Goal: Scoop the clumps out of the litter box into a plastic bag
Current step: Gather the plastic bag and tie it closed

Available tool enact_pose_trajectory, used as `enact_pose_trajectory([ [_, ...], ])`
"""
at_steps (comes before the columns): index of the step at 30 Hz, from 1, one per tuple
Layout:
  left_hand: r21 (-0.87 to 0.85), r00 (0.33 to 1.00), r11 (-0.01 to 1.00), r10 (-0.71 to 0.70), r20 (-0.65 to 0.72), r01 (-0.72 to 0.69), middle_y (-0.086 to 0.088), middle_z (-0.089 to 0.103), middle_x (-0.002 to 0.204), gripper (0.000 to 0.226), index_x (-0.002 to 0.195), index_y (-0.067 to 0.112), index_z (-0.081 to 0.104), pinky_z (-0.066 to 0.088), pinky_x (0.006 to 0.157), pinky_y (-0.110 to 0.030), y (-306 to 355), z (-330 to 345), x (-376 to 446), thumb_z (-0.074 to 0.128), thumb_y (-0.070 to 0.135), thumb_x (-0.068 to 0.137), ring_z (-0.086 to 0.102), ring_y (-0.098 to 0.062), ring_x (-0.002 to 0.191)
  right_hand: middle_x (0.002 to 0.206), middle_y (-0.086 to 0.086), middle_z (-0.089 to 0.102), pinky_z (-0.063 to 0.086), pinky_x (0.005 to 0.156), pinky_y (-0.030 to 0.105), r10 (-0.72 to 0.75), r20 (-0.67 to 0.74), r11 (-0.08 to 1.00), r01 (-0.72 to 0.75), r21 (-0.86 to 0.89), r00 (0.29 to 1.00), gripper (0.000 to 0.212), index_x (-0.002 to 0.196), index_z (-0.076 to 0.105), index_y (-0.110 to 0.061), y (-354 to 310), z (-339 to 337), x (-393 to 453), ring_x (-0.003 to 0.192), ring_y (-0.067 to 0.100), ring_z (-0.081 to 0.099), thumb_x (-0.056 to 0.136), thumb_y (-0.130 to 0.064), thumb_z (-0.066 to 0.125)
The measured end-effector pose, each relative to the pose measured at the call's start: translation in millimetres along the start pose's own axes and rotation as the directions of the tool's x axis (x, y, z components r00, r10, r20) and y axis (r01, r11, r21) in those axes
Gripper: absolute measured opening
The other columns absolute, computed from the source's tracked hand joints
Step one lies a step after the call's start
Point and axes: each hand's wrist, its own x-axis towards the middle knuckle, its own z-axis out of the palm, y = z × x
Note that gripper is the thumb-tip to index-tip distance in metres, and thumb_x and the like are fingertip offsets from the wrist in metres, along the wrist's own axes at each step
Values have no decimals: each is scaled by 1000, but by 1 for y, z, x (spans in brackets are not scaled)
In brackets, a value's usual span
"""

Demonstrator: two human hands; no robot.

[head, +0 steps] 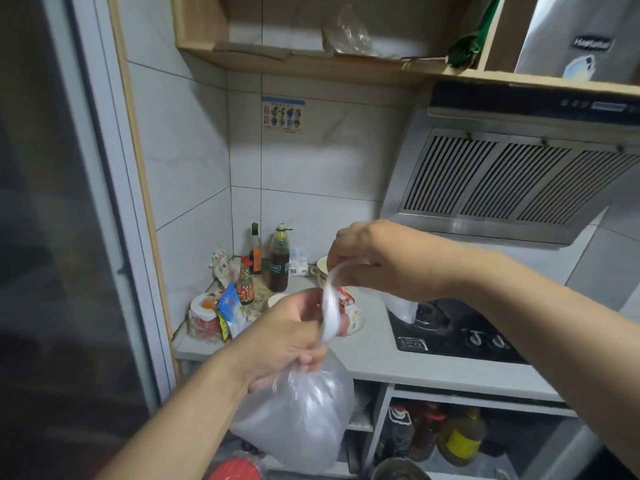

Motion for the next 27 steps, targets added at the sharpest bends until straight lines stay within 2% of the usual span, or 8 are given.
enact_pose_trajectory([
  [3, 57, 964, 976, 218, -151, -211, 1, 63, 84, 34, 98, 26, 64, 32, 40, -22, 2, 10, 1, 86, 20, 73, 35, -10, 42, 73, -6, 63, 43, 59, 19, 81, -46, 987, -74, 139, 996, 16, 90, 66, -19, 2, 5, -1, 67, 7, 55, 94, -35, 67],
  [7, 137, 850, 887, 463, -251, -442, 0, 61, 109, 53, 123, 34, 65, 35, 41, -22, 1, 9, -5, 87, 28, 75, 41, -10, 46, 72, 8, 62, 49, 64, 36, 210, 54, 884, -213, 417, 976, 34, 86, 65, -10, 6, 17, -1, 63, 10, 53, 92, -44, 68],
  [10, 215, 814, 845, 531, -236, -490, -1, 57, 117, 26, 106, 22, 78, 37, 45, -21, 3, 11, -7, 79, 33, 82, 43, -9, 46, 71, 0, 56, 47, 66, 39, 232, 161, 786, -282, 550, 959, 33, 82, 63, -16, 5, 33, -1, 65, 11, 53, 93, -46, 64],
  [13, 150, 833, 878, 479, -279, -455, 4, 59, 110, 11, 81, 15, 74, 35, 46, -21, 5, 10, -8, 72, 25, 80, 38, -10, 43, 65, -8, 56, 44, 63, 30, 270, 183, 776, -326, 540, 945, 36, 82, 59, -24, 4, 40, -3, 60, 8, 52, 87, -60, 63],
  [15, 85, 843, 907, 416, -342, -413, 8, 63, 103, 10, 76, 14, 69, 33, 46, -20, 7, 7, -7, 72, 22, 81, 36, -9, 44, 69, -6, 59, 43, 64, 30, 288, 150, 728, -318, 607, 946, 25, 93, 58, -27, 4, 43, -6, 62, 8, 52, 89, -50, 68],
  [19, 44, 820, 923, 362, -443, -383, 4, 61, 97, 27, 75, 6, 58, 33, 47, -22, 6, 4, -2, 73, 28, 74, 36, -13, 50, 86, 13, 65, 48, 69, 41, 267, 14, 658, -193, 728, 964, 22, 104, 53, -25, -8, 49, -13, 72, 20, 54, 91, -18, 69],
  [22, 66, 780, 918, 368, -506, -390, -1, 56, 92, 43, 80, -8, 46, 34, 53, -30, 2, 9, 5, 67, 27, 66, 42, -19, 62, 94, 10, 67, 53, 78, 47, 290, -47, 712, -183, 678, 956, 20, 96, 59, -23, -26, 56, -13, 85, 29, 61, 85, -28, 75],
  [27, -5, 815, 951, 261, -518, -308, -8, 51, 83, 30, 80, 5, 58, 36, 64, -37, 2, 13, 8, 64, 26, 60, 42, -27, 77, 70, -9, 57, 38, 55, 19, 439, -235, 846, -311, 433, 867, 35, 75, 55, -26, -40, 67, -8, 63, 4, 47, 71, -50, 80],
])
